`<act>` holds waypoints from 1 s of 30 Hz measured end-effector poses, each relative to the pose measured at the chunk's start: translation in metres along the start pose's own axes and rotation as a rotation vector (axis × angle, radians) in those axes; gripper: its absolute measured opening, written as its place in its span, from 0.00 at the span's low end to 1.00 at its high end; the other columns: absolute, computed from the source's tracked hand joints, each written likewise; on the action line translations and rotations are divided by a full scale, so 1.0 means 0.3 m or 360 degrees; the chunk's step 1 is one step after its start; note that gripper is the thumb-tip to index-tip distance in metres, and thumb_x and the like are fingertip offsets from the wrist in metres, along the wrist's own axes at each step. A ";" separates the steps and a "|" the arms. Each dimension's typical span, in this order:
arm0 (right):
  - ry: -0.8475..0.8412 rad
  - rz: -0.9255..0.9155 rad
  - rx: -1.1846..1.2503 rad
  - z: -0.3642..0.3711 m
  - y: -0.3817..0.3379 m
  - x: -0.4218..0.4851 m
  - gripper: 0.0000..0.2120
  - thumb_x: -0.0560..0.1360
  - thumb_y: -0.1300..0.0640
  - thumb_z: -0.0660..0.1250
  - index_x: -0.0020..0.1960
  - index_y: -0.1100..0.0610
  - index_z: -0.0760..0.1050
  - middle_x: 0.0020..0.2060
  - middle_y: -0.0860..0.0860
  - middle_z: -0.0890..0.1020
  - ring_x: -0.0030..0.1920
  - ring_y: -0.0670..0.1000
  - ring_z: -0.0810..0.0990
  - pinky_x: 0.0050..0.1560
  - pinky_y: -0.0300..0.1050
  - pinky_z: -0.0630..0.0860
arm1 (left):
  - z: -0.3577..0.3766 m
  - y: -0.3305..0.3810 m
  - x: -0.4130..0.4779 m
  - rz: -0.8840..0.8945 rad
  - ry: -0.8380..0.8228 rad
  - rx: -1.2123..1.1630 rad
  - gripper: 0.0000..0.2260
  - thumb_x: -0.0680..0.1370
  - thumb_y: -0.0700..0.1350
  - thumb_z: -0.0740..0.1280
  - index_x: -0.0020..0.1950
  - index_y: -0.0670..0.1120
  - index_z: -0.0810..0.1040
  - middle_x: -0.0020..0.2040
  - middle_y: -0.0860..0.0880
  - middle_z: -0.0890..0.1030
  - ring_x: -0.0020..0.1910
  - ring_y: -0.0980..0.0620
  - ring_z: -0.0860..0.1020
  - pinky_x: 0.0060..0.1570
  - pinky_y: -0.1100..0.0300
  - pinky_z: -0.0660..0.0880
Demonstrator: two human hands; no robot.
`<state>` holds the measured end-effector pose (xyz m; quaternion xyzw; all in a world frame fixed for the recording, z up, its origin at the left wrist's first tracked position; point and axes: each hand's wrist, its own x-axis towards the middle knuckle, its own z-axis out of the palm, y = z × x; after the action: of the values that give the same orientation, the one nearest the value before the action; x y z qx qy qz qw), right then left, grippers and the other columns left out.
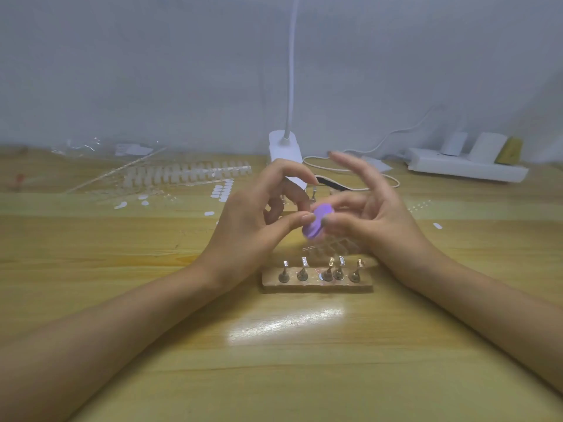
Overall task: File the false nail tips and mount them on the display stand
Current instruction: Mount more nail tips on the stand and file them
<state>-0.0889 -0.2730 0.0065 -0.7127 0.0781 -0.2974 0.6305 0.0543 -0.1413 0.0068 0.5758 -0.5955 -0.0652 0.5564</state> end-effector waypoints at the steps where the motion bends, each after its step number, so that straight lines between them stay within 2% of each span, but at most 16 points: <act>1: 0.0115 -0.0016 -0.0001 -0.007 -0.002 0.002 0.35 0.71 0.63 0.73 0.75 0.50 0.64 0.46 0.56 0.86 0.46 0.54 0.87 0.46 0.43 0.81 | 0.001 0.002 0.000 0.0009 -0.0030 0.0002 0.15 0.75 0.39 0.73 0.57 0.51 0.75 0.40 0.56 0.81 0.31 0.47 0.65 0.35 0.53 0.70; 3: 0.0135 0.0022 -0.0041 -0.017 -0.002 0.004 0.34 0.72 0.63 0.73 0.74 0.51 0.65 0.45 0.55 0.87 0.45 0.53 0.86 0.45 0.44 0.81 | 0.003 0.005 -0.003 0.0032 -0.0068 0.0012 0.15 0.75 0.40 0.73 0.57 0.51 0.75 0.41 0.55 0.81 0.31 0.45 0.65 0.34 0.55 0.69; 6: -0.0169 0.0089 -0.0090 -0.005 -0.002 -0.003 0.35 0.73 0.68 0.72 0.74 0.48 0.65 0.44 0.55 0.86 0.44 0.55 0.86 0.43 0.49 0.84 | -0.001 0.004 -0.003 0.0037 -0.0015 0.0070 0.15 0.75 0.39 0.73 0.57 0.51 0.75 0.41 0.56 0.81 0.31 0.47 0.65 0.34 0.59 0.68; 8: 0.0009 0.0029 -0.0049 -0.005 -0.005 0.001 0.35 0.72 0.66 0.72 0.75 0.50 0.65 0.44 0.55 0.86 0.43 0.53 0.86 0.42 0.42 0.81 | 0.002 0.008 -0.003 0.0054 -0.0056 0.0069 0.14 0.75 0.39 0.73 0.57 0.50 0.75 0.41 0.56 0.81 0.31 0.47 0.64 0.33 0.59 0.67; 10: 0.0139 0.0030 -0.0044 -0.016 -0.002 0.003 0.34 0.71 0.62 0.72 0.75 0.51 0.64 0.45 0.54 0.87 0.43 0.51 0.86 0.44 0.42 0.80 | 0.002 0.008 -0.004 0.0053 -0.0054 0.0051 0.14 0.75 0.40 0.73 0.57 0.50 0.75 0.41 0.57 0.81 0.30 0.47 0.63 0.32 0.59 0.66; 13: -0.0107 0.0062 -0.0074 0.000 -0.005 -0.005 0.36 0.73 0.68 0.72 0.75 0.49 0.63 0.45 0.55 0.86 0.42 0.54 0.86 0.43 0.42 0.81 | -0.002 0.005 -0.004 0.0053 -0.0019 0.0070 0.14 0.75 0.39 0.73 0.57 0.50 0.75 0.41 0.56 0.81 0.30 0.48 0.63 0.32 0.60 0.66; 17: 0.0144 0.0039 -0.0070 -0.016 -0.009 0.003 0.33 0.73 0.65 0.71 0.74 0.50 0.64 0.45 0.55 0.87 0.42 0.51 0.86 0.42 0.44 0.78 | -0.001 0.007 -0.003 0.0068 -0.0044 0.0067 0.13 0.75 0.41 0.73 0.57 0.50 0.75 0.41 0.55 0.81 0.30 0.49 0.62 0.32 0.58 0.65; 20: -0.0085 0.0100 -0.0095 -0.002 -0.013 -0.005 0.35 0.72 0.64 0.72 0.75 0.48 0.65 0.43 0.55 0.86 0.42 0.53 0.87 0.42 0.44 0.81 | -0.001 0.005 -0.006 0.0078 -0.0042 0.0117 0.13 0.76 0.41 0.73 0.57 0.51 0.75 0.41 0.54 0.81 0.29 0.54 0.62 0.32 0.62 0.64; 24: 0.0199 0.0072 -0.0018 -0.013 -0.014 0.003 0.31 0.73 0.63 0.71 0.73 0.51 0.66 0.44 0.58 0.87 0.43 0.54 0.86 0.41 0.43 0.81 | 0.002 0.008 -0.006 0.0096 -0.0103 0.0119 0.14 0.76 0.40 0.72 0.57 0.52 0.74 0.40 0.55 0.81 0.28 0.54 0.62 0.32 0.63 0.64; 27: 0.0038 0.0118 -0.0046 0.000 -0.012 0.000 0.33 0.70 0.61 0.73 0.72 0.51 0.68 0.43 0.57 0.87 0.43 0.52 0.86 0.43 0.42 0.82 | -0.002 0.005 -0.004 0.0072 -0.0058 0.0117 0.14 0.76 0.41 0.73 0.58 0.50 0.74 0.40 0.55 0.81 0.28 0.55 0.62 0.32 0.64 0.63; 30: 0.0219 0.0072 -0.0018 -0.012 -0.011 0.008 0.32 0.70 0.58 0.73 0.71 0.52 0.67 0.43 0.56 0.87 0.44 0.54 0.87 0.43 0.46 0.82 | 0.004 0.009 -0.008 0.0115 -0.0140 0.0147 0.15 0.76 0.42 0.72 0.59 0.53 0.74 0.41 0.53 0.81 0.28 0.53 0.61 0.32 0.62 0.64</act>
<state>-0.0898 -0.2765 0.0106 -0.6922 0.1390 -0.3310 0.6261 0.0510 -0.1393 0.0068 0.5755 -0.6423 -0.0427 0.5045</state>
